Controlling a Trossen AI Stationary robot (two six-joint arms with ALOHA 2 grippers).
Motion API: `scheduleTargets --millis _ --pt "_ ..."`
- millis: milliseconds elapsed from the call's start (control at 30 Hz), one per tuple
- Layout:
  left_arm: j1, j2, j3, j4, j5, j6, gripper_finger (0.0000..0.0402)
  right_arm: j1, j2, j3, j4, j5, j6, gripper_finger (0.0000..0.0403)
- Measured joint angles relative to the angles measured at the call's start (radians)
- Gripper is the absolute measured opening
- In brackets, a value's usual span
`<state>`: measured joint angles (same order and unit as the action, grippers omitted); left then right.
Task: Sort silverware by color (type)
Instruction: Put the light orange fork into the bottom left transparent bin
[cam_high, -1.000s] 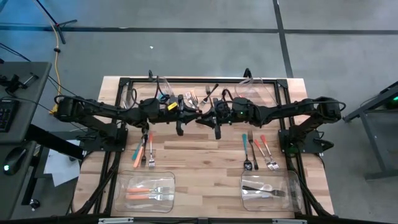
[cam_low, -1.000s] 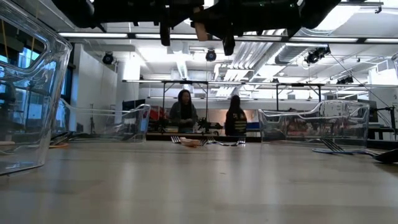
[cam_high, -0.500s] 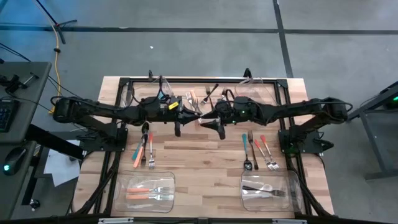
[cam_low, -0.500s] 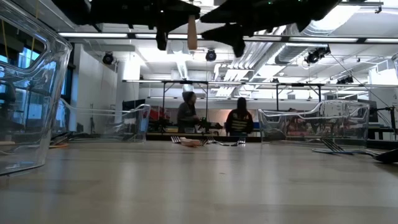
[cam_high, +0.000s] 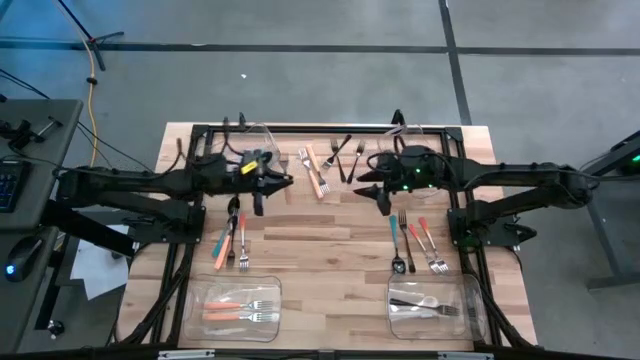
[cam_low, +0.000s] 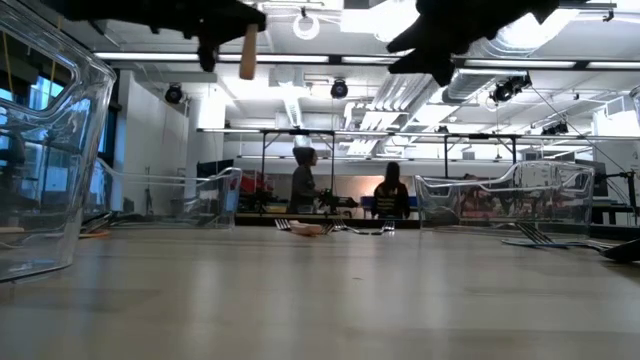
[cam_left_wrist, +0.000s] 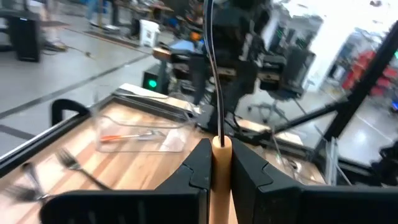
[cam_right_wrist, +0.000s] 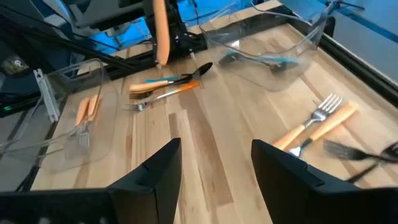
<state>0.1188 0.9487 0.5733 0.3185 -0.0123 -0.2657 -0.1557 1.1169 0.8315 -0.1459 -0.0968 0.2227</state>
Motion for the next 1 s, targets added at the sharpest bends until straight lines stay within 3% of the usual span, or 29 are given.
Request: scheduleTargets --millis 133,400,633,733,900,1000 --pt "-0.002 -0.088 -0.086 0.061 -0.031 -0.049 0.0016 0.006 -0.065 -0.118 0.098 0.014 0.065 0.0178" --pt "-0.002 -0.131 -0.117 0.108 -0.016 -0.073 0.0016 0.006 -0.071 -0.316 0.688 0.016 0.219 0.0179" --pt "-0.003 -0.130 -0.117 0.113 0.007 -0.054 0.0018 0.006 -0.062 -0.294 0.715 -0.019 0.157 0.0158" --pt "-0.003 -0.130 -0.117 0.113 0.007 -0.046 0.0016 0.006 -0.062 -0.294 0.711 -0.020 0.153 0.0122" --pt "-0.003 -0.130 -0.117 0.113 0.007 -0.046 0.0016 0.006 -0.062 -0.294 0.704 -0.021 0.139 0.0021" --pt "-0.003 -0.130 -0.117 0.113 0.007 -0.046 0.0016 0.005 -0.062 -0.294 0.705 -0.025 0.137 0.0014"
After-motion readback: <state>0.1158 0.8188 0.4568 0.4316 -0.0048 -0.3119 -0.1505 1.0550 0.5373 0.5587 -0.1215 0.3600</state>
